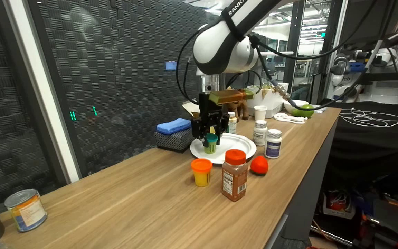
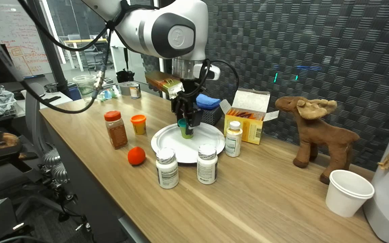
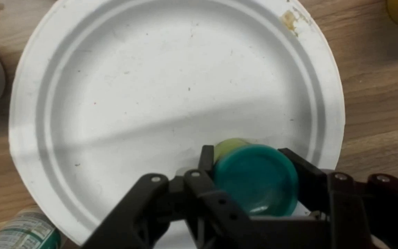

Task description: Put the bottles on the tray

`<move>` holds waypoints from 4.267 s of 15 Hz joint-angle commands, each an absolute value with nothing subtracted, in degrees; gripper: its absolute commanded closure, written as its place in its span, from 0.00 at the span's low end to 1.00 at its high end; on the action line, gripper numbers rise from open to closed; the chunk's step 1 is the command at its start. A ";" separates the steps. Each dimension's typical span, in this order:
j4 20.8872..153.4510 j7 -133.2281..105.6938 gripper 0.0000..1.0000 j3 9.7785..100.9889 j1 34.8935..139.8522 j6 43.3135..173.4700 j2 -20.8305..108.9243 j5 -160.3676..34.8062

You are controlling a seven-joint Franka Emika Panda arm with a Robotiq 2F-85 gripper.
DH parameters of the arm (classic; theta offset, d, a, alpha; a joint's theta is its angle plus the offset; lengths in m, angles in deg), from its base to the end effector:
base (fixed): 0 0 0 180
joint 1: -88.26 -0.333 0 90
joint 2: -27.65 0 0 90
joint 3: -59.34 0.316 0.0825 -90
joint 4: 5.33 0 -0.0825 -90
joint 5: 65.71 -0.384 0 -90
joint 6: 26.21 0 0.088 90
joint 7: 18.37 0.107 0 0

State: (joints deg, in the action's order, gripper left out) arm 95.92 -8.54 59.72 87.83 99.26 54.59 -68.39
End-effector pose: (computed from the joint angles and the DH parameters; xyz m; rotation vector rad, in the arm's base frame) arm 0.6523 0.0106 0.2937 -3.0913 0.2885 0.0792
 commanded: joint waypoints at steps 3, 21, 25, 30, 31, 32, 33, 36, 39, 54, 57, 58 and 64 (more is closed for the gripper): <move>95.74 -7.18 0.16 58.69 87.01 100.26 52.71 -67.91; 105.56 5.82 0.00 62.89 76.40 100.66 41.11 -58.99; 107.24 8.51 0.00 63.17 74.92 100.66 42.11 -56.35; 109.07 7.92 0.00 63.65 74.66 100.68 42.78 -56.64; 109.12 7.86 0.00 63.62 74.72 100.72 43.00 -56.63; 109.13 7.40 0.00 63.70 74.83 100.64 43.17 -56.90; 109.09 7.14 0.00 63.74 74.90 100.49 43.35 -57.12; 109.33 6.52 0.00 63.91 74.91 100.21 43.48 -57.42; 109.39 6.27 0.24 63.92 75.01 100.60 43.59 -57.47; 112.01 10.04 0.71 61.43 77.07 102.13 36.23 -57.18; 111.89 11.70 0.71 59.76 79.17 101.42 33.75 -56.09; 111.82 12.05 0.71 59.29 80.00 101.17 33.29 -55.94; 110.21 12.33 0.71 57.38 84.37 100.92 34.53 -56.35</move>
